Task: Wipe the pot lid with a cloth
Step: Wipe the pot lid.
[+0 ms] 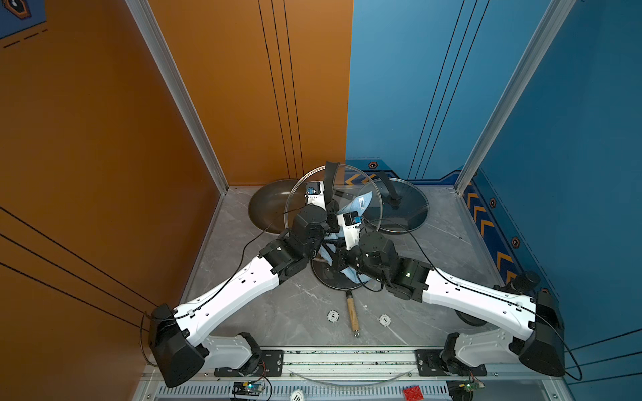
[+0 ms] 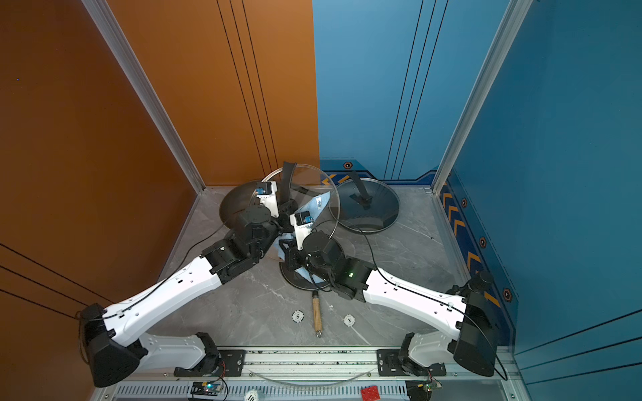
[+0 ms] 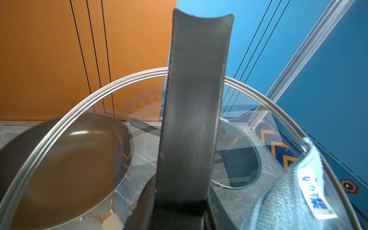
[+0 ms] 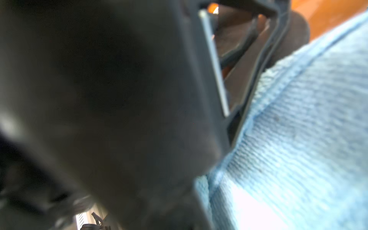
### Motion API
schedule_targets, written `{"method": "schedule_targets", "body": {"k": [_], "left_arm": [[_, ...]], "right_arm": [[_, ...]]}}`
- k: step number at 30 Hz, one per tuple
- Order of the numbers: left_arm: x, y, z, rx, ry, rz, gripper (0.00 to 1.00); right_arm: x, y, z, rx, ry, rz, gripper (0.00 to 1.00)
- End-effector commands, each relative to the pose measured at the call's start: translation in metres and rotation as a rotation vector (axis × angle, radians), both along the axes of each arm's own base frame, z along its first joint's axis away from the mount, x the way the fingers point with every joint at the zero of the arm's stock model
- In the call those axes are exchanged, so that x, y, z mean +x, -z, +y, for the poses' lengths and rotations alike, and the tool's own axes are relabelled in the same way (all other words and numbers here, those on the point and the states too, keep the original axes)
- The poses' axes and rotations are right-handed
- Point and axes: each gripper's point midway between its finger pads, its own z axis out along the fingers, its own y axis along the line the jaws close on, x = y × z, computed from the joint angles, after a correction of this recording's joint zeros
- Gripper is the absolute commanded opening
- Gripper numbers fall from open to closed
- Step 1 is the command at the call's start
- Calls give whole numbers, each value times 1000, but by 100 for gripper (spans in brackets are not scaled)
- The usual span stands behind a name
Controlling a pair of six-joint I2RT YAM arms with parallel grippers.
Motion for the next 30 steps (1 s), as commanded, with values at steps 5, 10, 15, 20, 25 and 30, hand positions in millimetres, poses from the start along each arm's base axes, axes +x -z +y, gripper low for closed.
{"method": "schedule_targets", "body": {"k": [5,10,15,20,25,30], "left_arm": [[-39,-156,45,-346,20,-330,0],[-36,-155,60,-311,-6,-324,0],[-32,-150,68,-270,-4,-287,0],[-32,-138,68,-200,33,-274,0],[-32,-120,58,-100,98,-285,0],[-45,-104,32,11,269,-265,0]], "right_arm": [[47,44,-86,-237,304,120,5],[61,27,-119,-225,405,128,5],[77,-6,-134,-168,477,113,5],[85,-33,-129,-125,483,80,5],[80,-56,-122,-42,475,37,5],[81,-96,-130,55,479,17,5]]}}
